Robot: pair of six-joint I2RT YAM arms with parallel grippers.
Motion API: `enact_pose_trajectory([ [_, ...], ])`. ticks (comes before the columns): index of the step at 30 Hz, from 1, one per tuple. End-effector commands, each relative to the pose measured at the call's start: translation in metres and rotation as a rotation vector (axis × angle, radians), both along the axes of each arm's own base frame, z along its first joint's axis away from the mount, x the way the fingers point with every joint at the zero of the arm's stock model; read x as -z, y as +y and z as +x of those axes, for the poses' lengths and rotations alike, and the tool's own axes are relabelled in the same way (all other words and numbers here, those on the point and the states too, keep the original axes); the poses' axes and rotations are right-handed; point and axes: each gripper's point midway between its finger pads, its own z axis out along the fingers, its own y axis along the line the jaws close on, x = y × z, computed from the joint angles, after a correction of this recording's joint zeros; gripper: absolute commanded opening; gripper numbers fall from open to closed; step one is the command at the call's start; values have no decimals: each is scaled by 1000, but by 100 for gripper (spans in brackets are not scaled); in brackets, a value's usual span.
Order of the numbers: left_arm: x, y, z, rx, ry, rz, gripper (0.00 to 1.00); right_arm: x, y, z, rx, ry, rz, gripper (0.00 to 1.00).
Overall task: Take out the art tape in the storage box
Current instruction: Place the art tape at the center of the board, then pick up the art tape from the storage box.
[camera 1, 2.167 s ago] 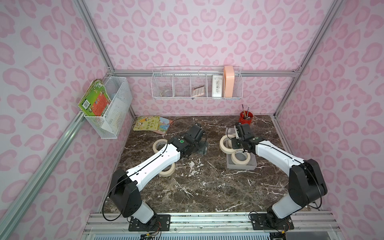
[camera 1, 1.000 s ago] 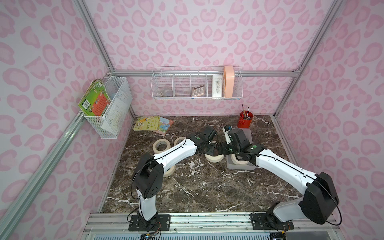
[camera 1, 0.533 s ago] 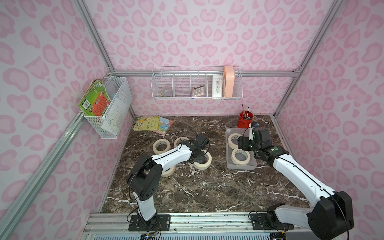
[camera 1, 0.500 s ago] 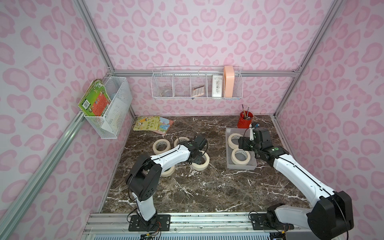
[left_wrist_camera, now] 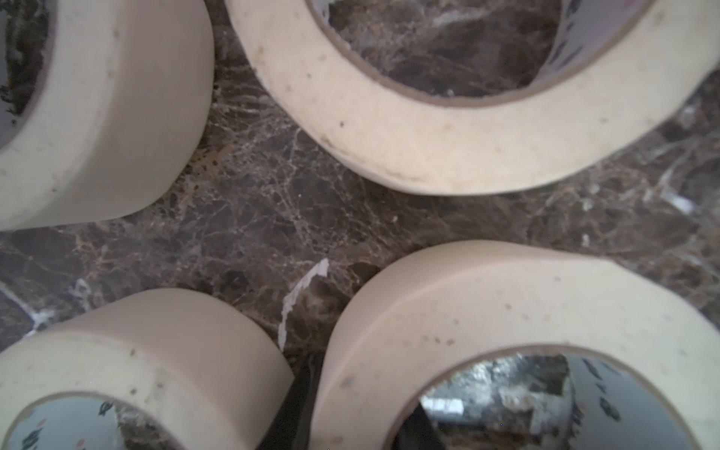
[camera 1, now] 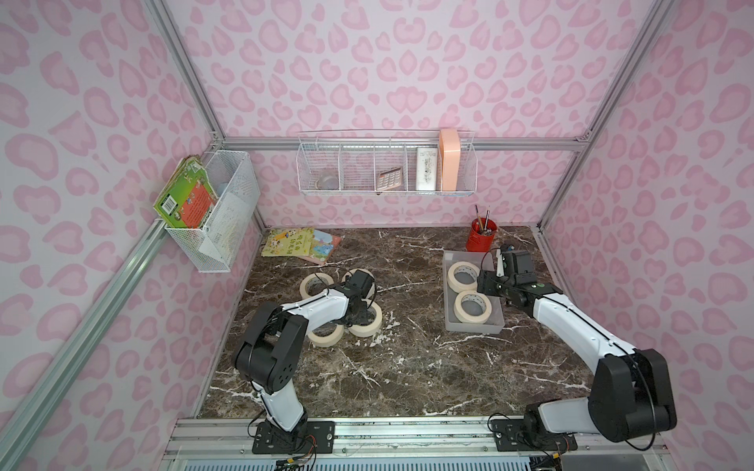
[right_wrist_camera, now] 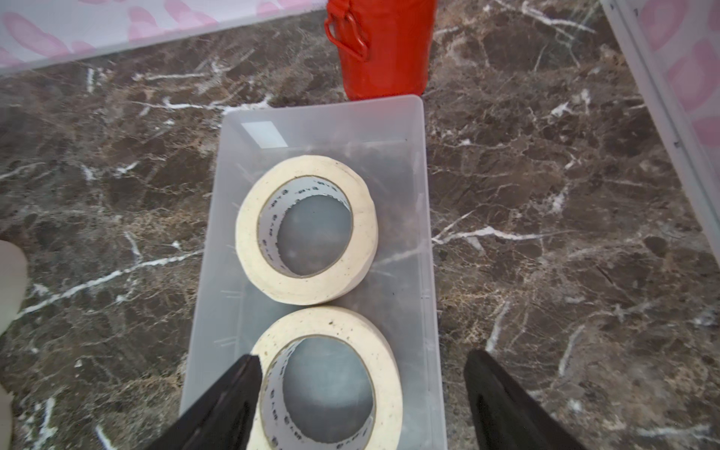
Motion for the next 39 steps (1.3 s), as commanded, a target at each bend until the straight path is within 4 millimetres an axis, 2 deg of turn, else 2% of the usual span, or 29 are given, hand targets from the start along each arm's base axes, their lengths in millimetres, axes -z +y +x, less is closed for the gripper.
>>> enact_pose_trajectory([
  [1,6,16,-1,-28,18,52,0,3,2,20,-17,0,11,75],
  [4,9,17,-5,-23,31,28,0,19,2,34,-23,58,-5,65],
  [7,5,20,-8,-24,27,37,0,25,5,47,-26,61,-2,54],
  [8,2,22,-8,-27,21,44,4,26,6,52,-26,59,-1,53],
  [10,-3,22,-8,-23,12,41,18,31,5,59,-21,68,-5,53],
  [14,-11,16,-8,-6,7,5,52,46,5,71,-17,97,-19,53],
  [16,-19,12,-8,4,-7,-15,63,53,6,76,-16,107,-24,53],
  [20,-46,-3,-5,58,-50,-57,78,68,4,83,-5,135,-45,53],
  [24,-91,-23,-6,132,-127,-65,80,84,4,88,-2,160,-52,49],
  [26,-112,-33,-7,160,-171,-85,80,90,4,88,-1,169,-53,43],
  [27,-124,-38,-8,173,-195,-103,80,91,4,88,1,171,-55,37],
  [30,-149,-50,-10,209,-245,-150,80,87,2,87,12,160,-79,17],
  [33,-165,-64,-11,251,-269,-180,80,69,2,84,19,127,-120,2],
  [36,-174,-86,-11,320,-275,-207,80,41,5,79,20,89,-202,0],
  [39,-172,-109,-8,367,-264,-218,80,17,16,69,9,67,-308,0],
])
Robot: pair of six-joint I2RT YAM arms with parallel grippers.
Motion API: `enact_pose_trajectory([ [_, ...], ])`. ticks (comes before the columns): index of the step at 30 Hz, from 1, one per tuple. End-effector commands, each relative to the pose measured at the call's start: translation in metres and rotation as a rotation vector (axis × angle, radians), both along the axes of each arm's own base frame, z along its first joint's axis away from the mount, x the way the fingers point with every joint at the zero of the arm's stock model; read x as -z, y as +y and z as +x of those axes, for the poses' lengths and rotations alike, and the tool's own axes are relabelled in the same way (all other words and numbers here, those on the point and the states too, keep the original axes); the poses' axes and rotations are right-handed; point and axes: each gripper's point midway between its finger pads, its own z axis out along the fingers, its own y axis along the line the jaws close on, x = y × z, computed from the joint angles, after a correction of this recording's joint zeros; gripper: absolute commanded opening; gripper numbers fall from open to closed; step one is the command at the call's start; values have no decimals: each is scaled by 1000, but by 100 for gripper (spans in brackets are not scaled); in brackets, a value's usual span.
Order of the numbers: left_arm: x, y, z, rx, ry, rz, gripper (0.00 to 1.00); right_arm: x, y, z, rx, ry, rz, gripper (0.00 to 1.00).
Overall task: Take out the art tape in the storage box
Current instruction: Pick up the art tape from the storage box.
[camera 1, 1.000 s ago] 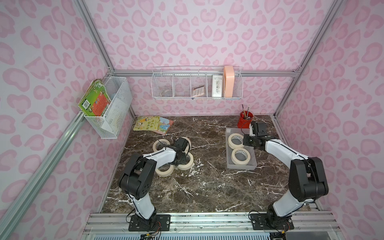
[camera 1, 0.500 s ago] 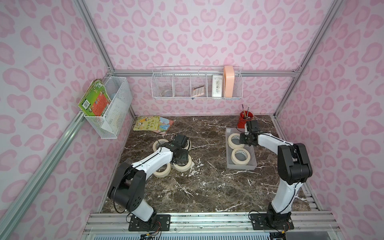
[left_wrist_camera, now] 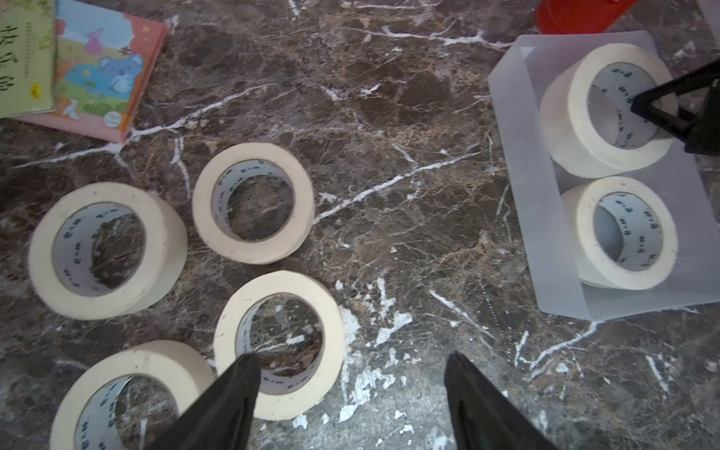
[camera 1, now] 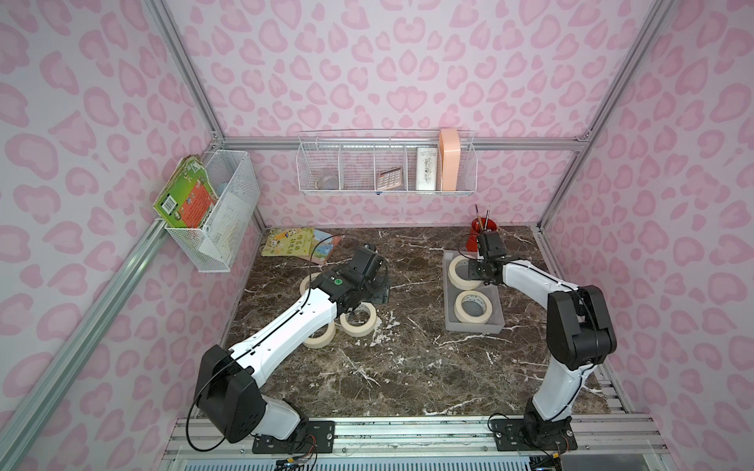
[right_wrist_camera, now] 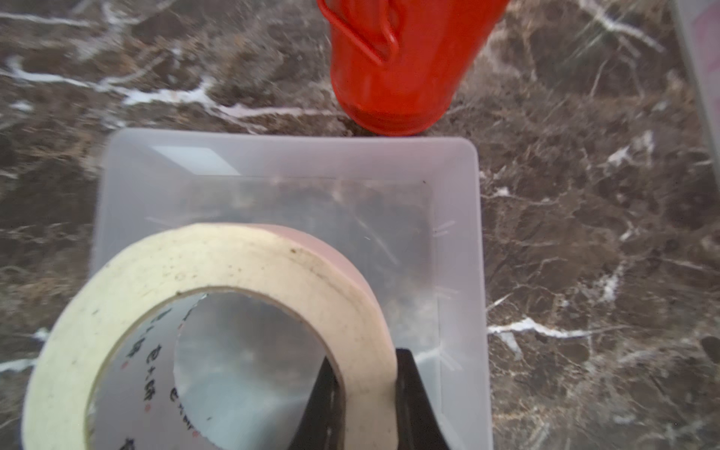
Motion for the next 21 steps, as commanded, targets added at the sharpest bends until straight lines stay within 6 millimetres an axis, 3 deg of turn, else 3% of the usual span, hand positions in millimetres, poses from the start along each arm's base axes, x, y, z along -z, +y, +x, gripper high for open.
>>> enact_pose_trajectory([
  [1,3,-21,0,68,20,-3,80,-23,3,-13,-6,-21,-139,0],
  [7,13,-60,16,114,33,-58,80,-30,81,-55,-202,-10,-34,0],
  [12,31,-77,29,125,58,-55,80,-34,130,-86,-315,-2,66,0],
  [18,46,-88,42,120,73,-45,78,-49,153,-101,-368,-20,145,0],
  [21,51,-90,46,117,74,-40,71,-55,156,-104,-377,-29,164,0],
])
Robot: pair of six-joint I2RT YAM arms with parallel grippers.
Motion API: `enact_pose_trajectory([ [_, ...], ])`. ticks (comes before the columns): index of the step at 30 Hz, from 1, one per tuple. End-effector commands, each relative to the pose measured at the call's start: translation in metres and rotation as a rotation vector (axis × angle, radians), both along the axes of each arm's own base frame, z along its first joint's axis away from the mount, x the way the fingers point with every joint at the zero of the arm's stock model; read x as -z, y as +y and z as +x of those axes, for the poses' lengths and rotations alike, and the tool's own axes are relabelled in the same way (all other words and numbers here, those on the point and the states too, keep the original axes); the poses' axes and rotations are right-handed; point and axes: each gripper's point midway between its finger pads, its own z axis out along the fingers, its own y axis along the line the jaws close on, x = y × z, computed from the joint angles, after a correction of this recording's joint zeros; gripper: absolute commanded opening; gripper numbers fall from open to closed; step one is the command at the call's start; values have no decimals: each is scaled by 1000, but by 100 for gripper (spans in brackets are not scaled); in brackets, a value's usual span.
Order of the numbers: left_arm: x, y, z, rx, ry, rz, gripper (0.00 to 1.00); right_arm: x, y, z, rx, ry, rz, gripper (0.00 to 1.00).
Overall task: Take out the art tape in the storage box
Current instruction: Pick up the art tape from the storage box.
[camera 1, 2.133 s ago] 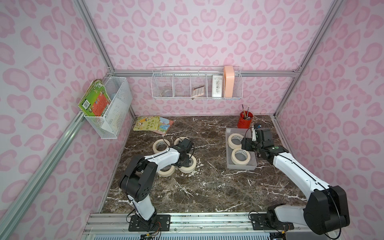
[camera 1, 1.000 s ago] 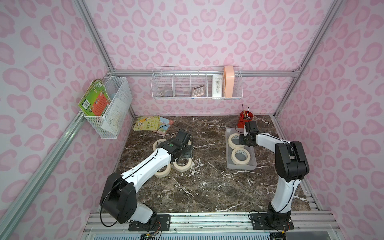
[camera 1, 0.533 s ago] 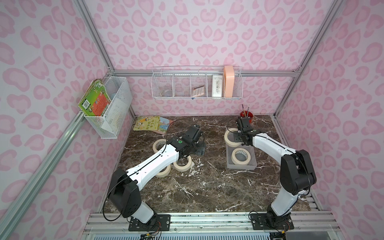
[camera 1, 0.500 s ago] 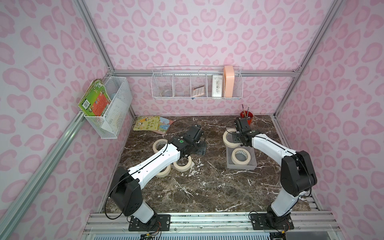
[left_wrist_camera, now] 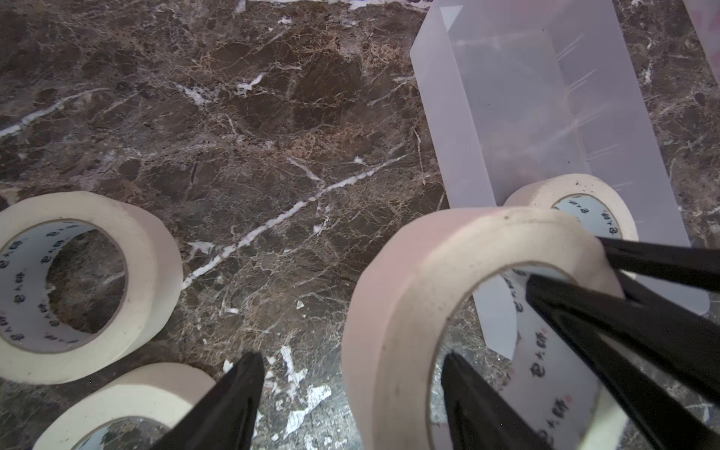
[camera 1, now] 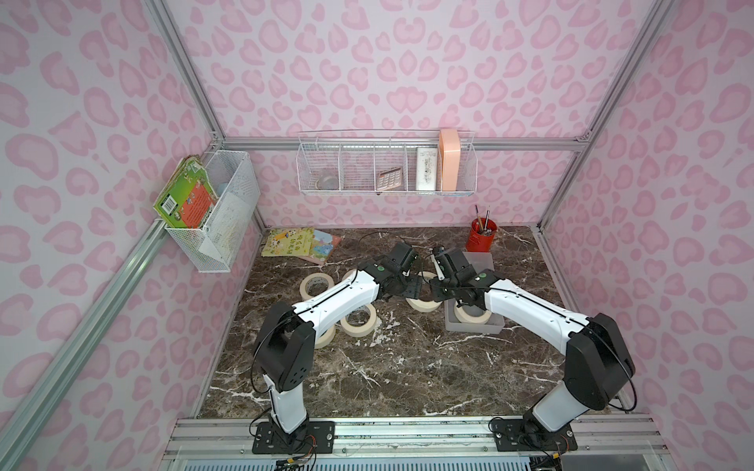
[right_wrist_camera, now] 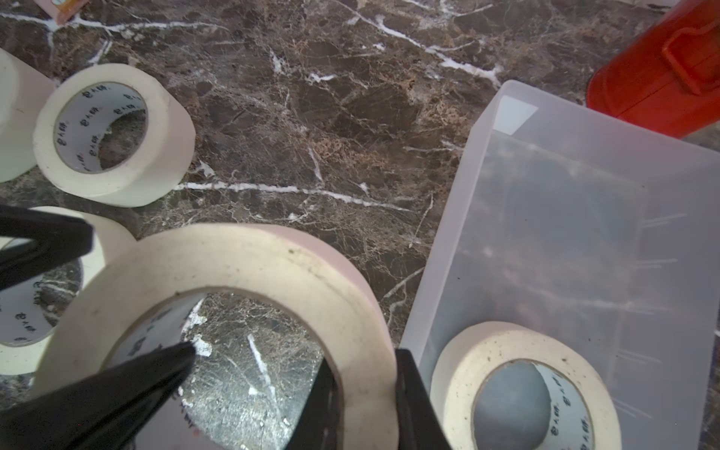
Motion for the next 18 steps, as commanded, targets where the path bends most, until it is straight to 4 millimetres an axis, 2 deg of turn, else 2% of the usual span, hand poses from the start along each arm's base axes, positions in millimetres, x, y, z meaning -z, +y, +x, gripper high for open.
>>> enact_pose_trajectory([
  [1,0,-5,6,0,-11,-6,67,-12,10,-1,-7,-16,71,0],
  [3,3,-6,9,-2,-9,3,55,-14,10,-2,-8,-19,82,0],
  [7,5,-9,15,-6,-11,8,17,-16,11,-4,-14,-20,92,0],
  [9,5,-10,17,-7,-12,9,2,-18,13,-3,-22,-23,105,0],
  [13,6,-8,19,-19,-20,25,0,-28,11,1,-5,-37,140,57],
  [15,7,-4,20,-30,-24,40,0,-31,0,4,32,-40,155,73],
  [18,11,0,22,-39,-30,62,0,-39,-27,13,108,-61,186,84],
])
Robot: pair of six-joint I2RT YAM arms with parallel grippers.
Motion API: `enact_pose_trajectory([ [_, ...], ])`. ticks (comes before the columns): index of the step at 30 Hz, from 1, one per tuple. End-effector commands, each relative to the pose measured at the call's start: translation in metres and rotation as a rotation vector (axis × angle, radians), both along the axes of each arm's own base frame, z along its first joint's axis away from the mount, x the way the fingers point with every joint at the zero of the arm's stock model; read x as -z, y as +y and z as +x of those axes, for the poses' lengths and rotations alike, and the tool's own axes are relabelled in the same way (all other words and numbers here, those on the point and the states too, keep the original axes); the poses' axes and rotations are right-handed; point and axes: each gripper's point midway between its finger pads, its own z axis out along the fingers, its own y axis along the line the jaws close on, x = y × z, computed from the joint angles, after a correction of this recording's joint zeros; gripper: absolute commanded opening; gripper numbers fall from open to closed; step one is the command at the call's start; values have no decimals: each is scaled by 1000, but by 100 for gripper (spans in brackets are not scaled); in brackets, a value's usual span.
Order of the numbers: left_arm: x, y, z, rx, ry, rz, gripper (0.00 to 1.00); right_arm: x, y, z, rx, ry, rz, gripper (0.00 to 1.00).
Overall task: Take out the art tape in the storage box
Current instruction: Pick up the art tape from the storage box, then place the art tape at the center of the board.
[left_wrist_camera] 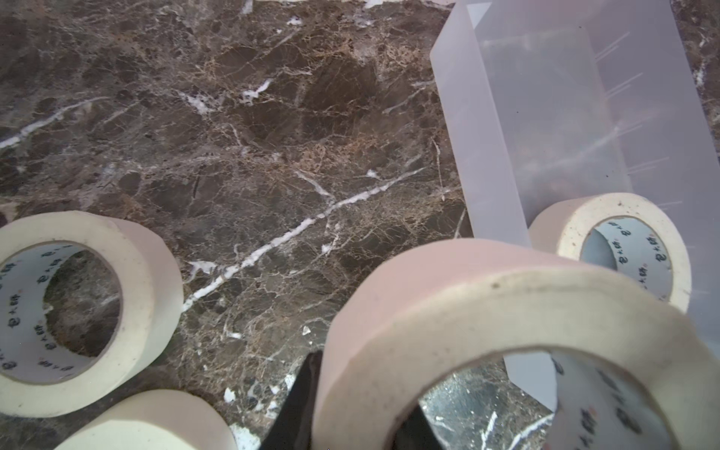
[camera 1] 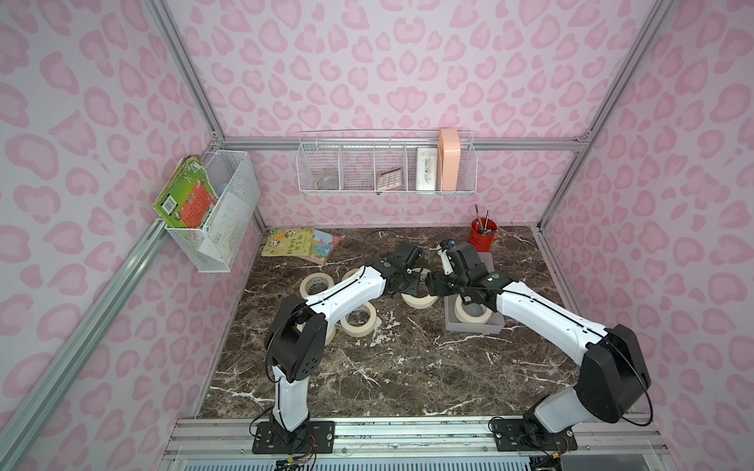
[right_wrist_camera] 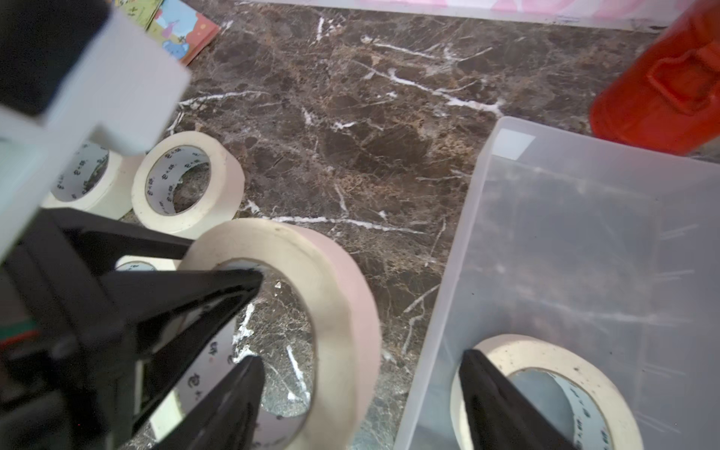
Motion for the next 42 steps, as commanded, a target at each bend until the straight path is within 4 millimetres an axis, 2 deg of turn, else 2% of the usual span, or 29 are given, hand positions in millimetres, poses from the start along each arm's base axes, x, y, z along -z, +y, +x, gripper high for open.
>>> enact_pose_trajectory([
  [1,3,5,6,-16,-22,30,0,-9,-23,8,78,-21,43,85],
  [4,14,14,19,-43,-31,62,0,-13,-52,10,145,-43,27,85],
  [10,53,43,55,-112,23,97,0,-18,-96,5,234,-84,9,85],
  [13,57,53,69,-136,11,115,0,-15,-112,2,260,-81,3,84],
  [19,76,68,89,-160,40,145,0,-9,-132,1,293,-73,5,84],
  [26,95,88,95,-201,90,168,0,-2,-145,1,313,-63,0,83],
  [29,98,89,95,-201,100,168,13,7,-149,2,312,-39,-12,84],
  [32,97,90,94,-201,99,173,31,21,-153,4,315,1,-31,84],
  [36,86,87,94,-189,87,157,57,45,-155,3,310,77,-81,82],
  [39,70,84,95,-175,67,131,69,62,-155,2,302,130,-107,75],
  [42,44,80,94,-159,35,95,72,72,-152,3,290,150,-101,62],
])
